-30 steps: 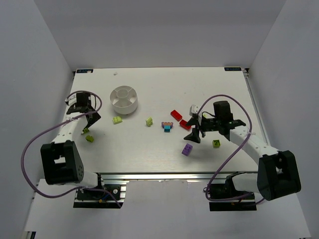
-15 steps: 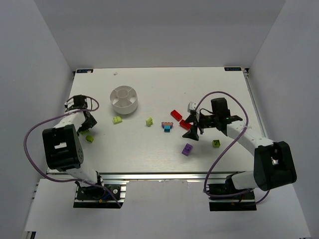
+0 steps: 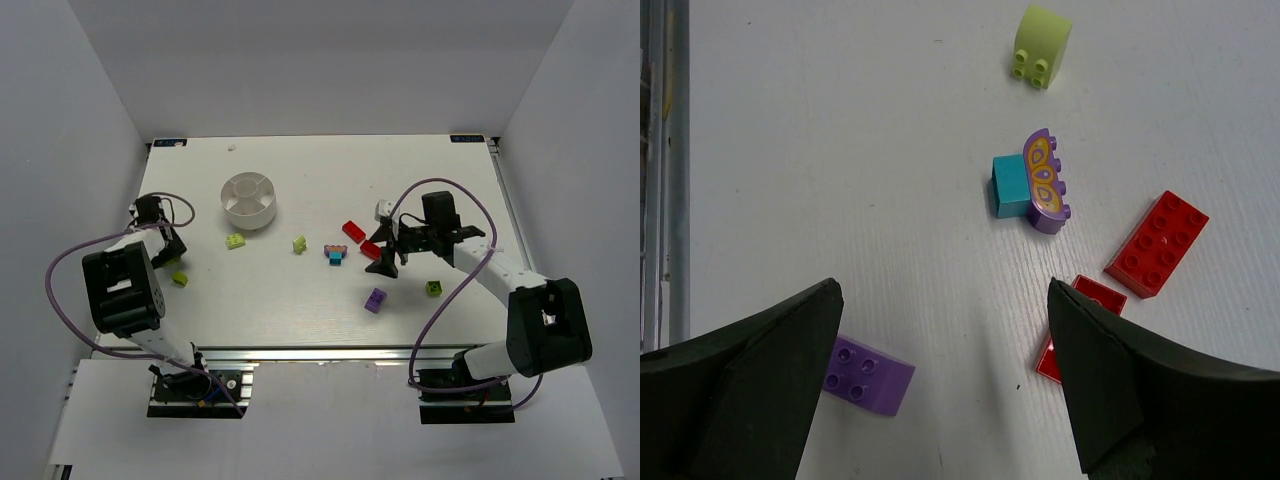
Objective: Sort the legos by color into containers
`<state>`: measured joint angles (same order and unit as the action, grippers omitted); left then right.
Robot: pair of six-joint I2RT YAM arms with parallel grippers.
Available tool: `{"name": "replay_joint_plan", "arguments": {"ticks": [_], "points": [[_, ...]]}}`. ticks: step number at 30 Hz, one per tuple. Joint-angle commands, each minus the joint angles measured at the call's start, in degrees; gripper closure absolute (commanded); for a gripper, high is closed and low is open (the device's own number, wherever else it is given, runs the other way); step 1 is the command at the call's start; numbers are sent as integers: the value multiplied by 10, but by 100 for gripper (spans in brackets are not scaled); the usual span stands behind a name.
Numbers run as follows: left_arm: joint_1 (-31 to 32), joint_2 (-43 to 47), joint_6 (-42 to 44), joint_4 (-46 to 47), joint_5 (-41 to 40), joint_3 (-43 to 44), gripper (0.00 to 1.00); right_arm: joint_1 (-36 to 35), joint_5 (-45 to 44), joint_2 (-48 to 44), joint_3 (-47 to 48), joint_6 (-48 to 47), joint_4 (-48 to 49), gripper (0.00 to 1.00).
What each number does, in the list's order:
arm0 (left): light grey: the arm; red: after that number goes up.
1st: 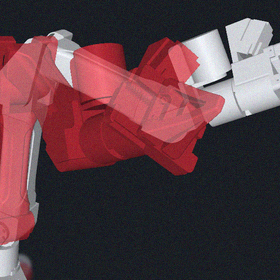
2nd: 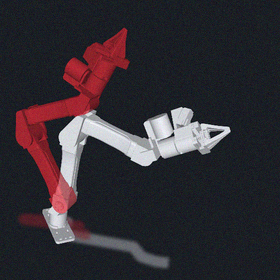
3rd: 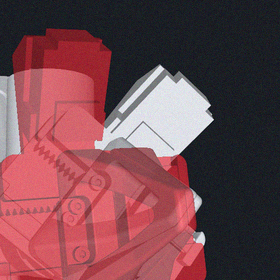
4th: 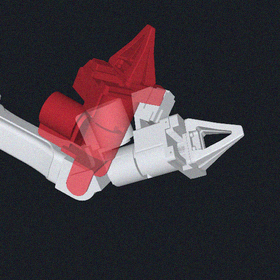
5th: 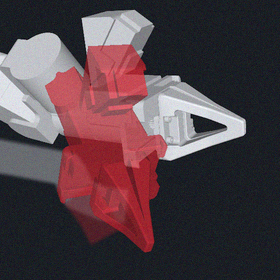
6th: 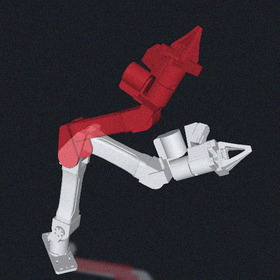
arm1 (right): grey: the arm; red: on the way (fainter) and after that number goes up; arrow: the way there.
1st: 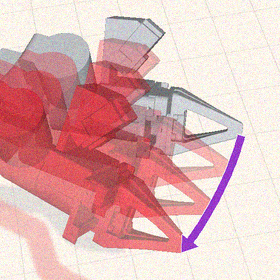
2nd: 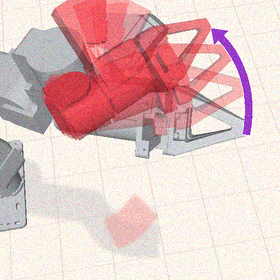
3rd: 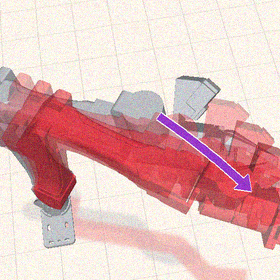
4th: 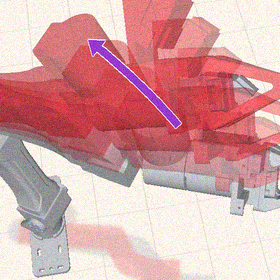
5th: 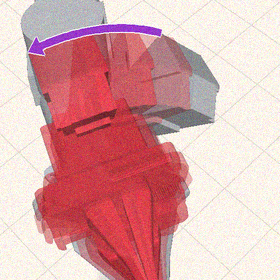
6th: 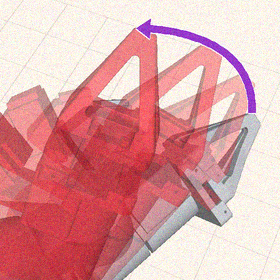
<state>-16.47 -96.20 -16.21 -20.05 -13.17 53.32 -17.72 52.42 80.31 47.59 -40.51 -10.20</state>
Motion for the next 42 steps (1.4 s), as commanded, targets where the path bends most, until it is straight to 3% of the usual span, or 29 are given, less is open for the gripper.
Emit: {"name": "replay_joint_plan", "arguments": {"ticks": [1,8,13,18,20,22,26,31,42], "points": [[-3,53,6,19,66,-22,70,-1,5,-20,18,0,-6,12],[3,169,-48,40,210,-72,75,-7,28,-17,23,54,0,13],[48,249,-87,70,313,-106,76,-28,26,3,40,145,20,16],[100,318,-110,92,395,-133,76,-44,8,41,82,370,71,18],[137,354,-118,124,438,-162,77,-58,-4,66,121,487,79,18],[191,379,-147,194,472,-210,77,-81,-41,90,170,537,70,18],[290,444,-166,294,448,-272,78,-128,-147,138,253,660,5,19],[379,458,-134,305,395,-278,79,-149,-132,184,318,751,-30,19],[505,369,-13,264,294,-199,79,-216,-145,210,341,797,-50,18]]}}
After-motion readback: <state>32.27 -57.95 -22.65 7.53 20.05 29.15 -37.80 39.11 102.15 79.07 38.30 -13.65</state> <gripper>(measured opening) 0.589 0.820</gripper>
